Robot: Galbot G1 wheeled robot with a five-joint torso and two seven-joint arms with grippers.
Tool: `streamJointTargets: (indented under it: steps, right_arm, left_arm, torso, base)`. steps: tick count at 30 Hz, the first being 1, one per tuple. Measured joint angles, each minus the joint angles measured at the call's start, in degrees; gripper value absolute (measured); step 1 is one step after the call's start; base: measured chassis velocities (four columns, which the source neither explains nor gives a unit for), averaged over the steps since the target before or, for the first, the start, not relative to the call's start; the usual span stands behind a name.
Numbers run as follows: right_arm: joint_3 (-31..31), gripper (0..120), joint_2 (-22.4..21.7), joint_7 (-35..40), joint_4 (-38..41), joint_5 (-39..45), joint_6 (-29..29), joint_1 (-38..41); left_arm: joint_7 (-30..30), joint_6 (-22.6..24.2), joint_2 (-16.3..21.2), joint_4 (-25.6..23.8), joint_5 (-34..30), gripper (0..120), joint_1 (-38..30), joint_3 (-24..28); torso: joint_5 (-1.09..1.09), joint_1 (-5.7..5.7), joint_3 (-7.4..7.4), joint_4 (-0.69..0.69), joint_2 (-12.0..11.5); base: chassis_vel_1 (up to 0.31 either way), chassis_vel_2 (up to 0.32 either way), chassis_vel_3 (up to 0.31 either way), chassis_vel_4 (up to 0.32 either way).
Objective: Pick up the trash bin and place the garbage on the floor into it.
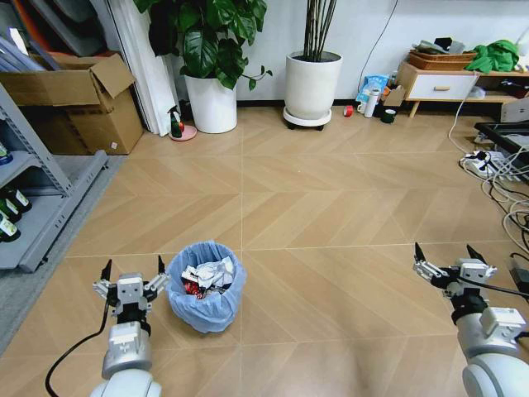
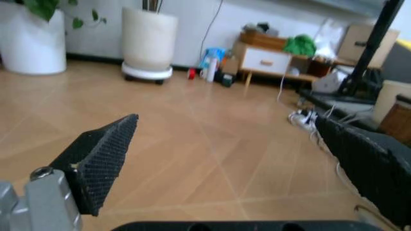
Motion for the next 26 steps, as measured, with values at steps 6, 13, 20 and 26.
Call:
streamJointTargets:
  steps: [6,13,20,26]
  right_arm:
    - [4.4,100,6.2,-2.5,5.3,-1.2,4.8,-7.6]
    - [1.7,100,5.7,-2.4,10.1,2.2,3.9,-9.5]
    - [-2.7,100,0.5,-2.1,14.6,5.2,-0.8,-8.4]
    - [-3.5,100,0.2,-1.6,14.7,4.9,-1.5,-8.0]
  left_arm:
    - [-1.5,3.3,-2.4,-3.9,-5.1,100,3.3,5.1]
    - [0.7,6.1,-1.0,-5.8,-9.3,100,3.7,6.5]
    - [3.9,6.1,1.5,-6.9,-10.7,100,4.0,4.5]
    - [4.1,6.2,1.6,-7.1,-10.7,100,4.0,4.1]
  torso:
    - [-0.02,0.00,0.00,-0.07,0.0]
    - [-0.01,0.00,0.00,-0.04,0.0]
    - [-0.02,0.00,0.00,-0.03,0.0]
    - [-0.01,0.00,0.00,-0.04,0.0]
  base:
    - [0.000,0.000,0.000,0.000]
    - [0.000,0.000,0.000,0.000]
    - [0.000,0.000,0.000,0.000]
    - [0.000,0.000,0.000,0.000]
